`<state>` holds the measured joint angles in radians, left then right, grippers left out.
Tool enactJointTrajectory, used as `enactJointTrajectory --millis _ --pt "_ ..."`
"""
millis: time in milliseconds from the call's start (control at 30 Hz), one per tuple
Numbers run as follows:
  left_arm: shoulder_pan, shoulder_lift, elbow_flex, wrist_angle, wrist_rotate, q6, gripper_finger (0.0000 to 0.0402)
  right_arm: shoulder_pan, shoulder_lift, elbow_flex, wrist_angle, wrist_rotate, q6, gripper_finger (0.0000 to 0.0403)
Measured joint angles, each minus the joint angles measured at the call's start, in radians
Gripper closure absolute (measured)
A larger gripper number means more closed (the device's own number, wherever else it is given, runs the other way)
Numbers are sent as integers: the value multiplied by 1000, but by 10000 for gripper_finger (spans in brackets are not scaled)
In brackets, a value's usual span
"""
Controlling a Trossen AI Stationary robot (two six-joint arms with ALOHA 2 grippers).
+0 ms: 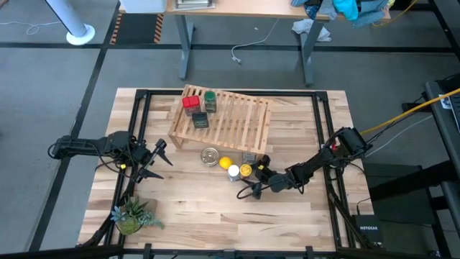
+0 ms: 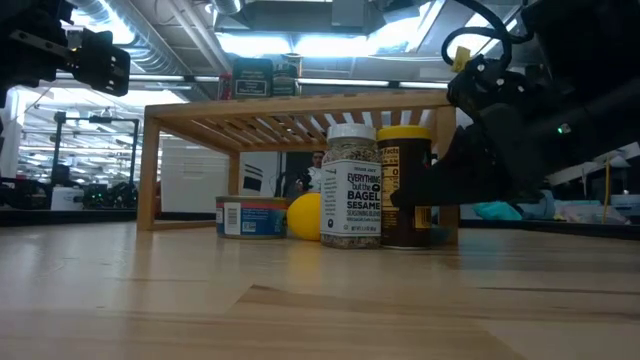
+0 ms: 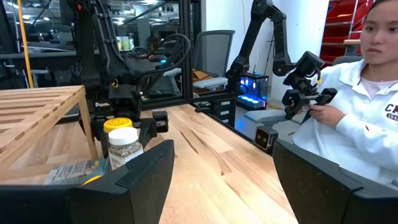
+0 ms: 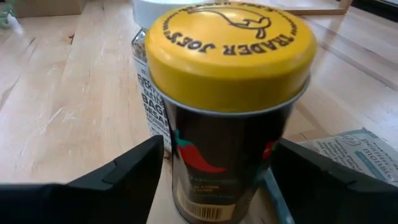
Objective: Shelf spices
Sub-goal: Put the yellow seasoning bottle on the shelf
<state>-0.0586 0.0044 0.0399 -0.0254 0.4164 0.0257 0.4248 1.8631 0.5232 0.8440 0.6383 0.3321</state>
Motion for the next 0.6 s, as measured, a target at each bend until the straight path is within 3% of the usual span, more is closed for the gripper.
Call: enactJointTrajectory --millis 133,333,600 --pt "0 0 0 0 0 0 135 0 0 0 -8 22 0 133" --pt "0 0 0 0 0 0 135 0 0 0 -14 30 -1 204" --pt "0 0 0 0 0 0 135 35 0 0 -5 41 2 209"
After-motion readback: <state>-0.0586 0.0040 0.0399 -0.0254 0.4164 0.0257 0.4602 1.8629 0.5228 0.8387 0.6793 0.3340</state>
